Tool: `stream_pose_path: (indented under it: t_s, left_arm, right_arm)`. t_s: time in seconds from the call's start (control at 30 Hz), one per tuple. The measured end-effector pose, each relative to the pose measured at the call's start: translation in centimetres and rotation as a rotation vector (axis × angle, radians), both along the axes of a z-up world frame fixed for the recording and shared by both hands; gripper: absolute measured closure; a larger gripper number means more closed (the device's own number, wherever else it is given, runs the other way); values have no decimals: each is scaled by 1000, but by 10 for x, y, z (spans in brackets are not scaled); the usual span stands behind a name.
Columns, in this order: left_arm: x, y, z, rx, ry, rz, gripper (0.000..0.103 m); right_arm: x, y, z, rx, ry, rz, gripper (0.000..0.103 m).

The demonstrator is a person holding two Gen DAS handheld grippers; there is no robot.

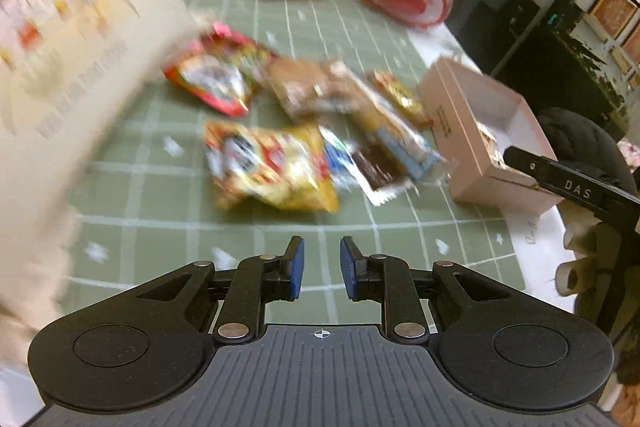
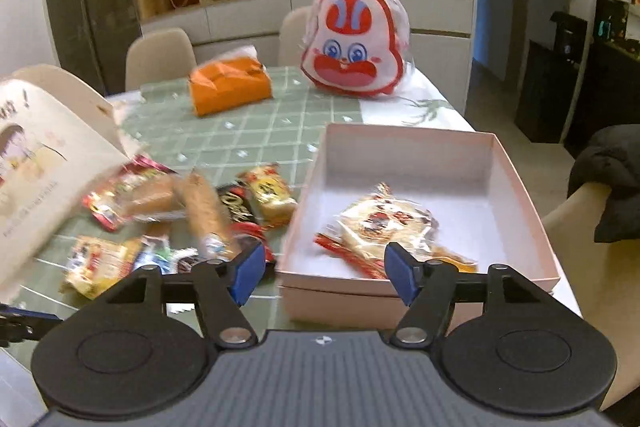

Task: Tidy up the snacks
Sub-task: 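Move the left tool to the red snack bag and grasp it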

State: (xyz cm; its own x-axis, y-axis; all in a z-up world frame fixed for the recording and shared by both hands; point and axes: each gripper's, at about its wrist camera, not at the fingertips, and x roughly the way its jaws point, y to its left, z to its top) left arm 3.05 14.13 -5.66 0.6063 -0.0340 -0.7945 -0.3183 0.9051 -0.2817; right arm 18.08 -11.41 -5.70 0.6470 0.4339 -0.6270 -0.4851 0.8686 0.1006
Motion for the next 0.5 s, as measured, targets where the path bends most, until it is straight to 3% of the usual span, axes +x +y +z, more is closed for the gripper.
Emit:
stream_pose_path:
  t_s: [0.23, 0.5]
  left_arm:
    - [-16, 36, 41, 55, -29, 2, 79]
    - [5, 42, 38, -24, 1, -42, 79]
  right_arm:
    - [-14, 24, 29, 9, 19, -91, 35]
    - [-42, 51, 52, -9, 68, -147, 35]
